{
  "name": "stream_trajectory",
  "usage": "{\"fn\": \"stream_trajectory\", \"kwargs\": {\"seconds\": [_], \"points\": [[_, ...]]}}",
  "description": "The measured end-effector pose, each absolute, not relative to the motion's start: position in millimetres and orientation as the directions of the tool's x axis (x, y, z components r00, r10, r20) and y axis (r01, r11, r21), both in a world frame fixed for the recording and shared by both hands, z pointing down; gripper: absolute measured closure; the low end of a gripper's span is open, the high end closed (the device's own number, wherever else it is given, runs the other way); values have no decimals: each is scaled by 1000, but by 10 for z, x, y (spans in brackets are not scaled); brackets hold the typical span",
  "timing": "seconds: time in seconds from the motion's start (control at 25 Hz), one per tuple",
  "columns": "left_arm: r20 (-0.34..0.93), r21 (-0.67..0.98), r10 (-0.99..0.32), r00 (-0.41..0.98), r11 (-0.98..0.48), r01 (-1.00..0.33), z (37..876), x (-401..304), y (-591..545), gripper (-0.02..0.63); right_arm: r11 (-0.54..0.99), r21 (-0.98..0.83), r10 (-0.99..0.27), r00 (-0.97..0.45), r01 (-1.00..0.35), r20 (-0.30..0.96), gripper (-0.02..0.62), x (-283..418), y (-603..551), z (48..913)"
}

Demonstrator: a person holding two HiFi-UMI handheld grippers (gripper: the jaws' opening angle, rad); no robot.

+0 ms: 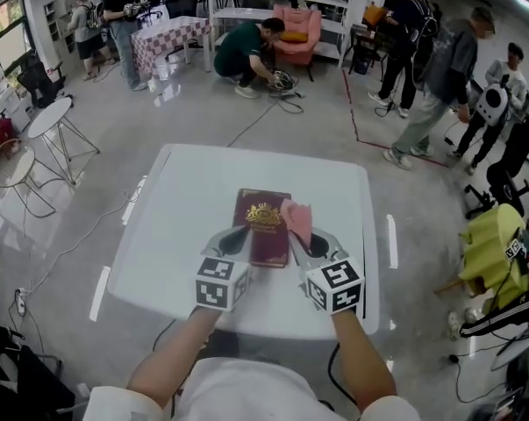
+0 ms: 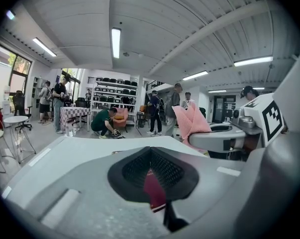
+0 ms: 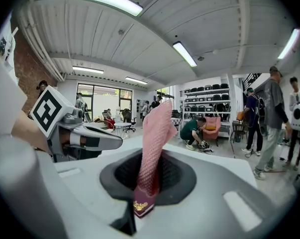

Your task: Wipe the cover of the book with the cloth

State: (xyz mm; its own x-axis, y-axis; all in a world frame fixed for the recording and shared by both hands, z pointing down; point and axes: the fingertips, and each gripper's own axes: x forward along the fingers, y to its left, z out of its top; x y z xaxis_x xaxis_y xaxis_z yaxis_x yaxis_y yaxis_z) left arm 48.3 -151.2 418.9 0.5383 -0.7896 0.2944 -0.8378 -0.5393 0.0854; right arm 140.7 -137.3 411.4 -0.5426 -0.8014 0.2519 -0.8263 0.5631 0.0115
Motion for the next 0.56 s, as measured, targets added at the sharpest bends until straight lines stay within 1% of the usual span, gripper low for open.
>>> {"fn": "stream_trajectory", "kwargs": {"seconds": [0.56], "points": [[310, 77, -785, 537, -542, -837, 4288, 520, -1453, 598, 580, 11, -788, -558, -815, 260, 557, 1389, -1313, 4196]]}}
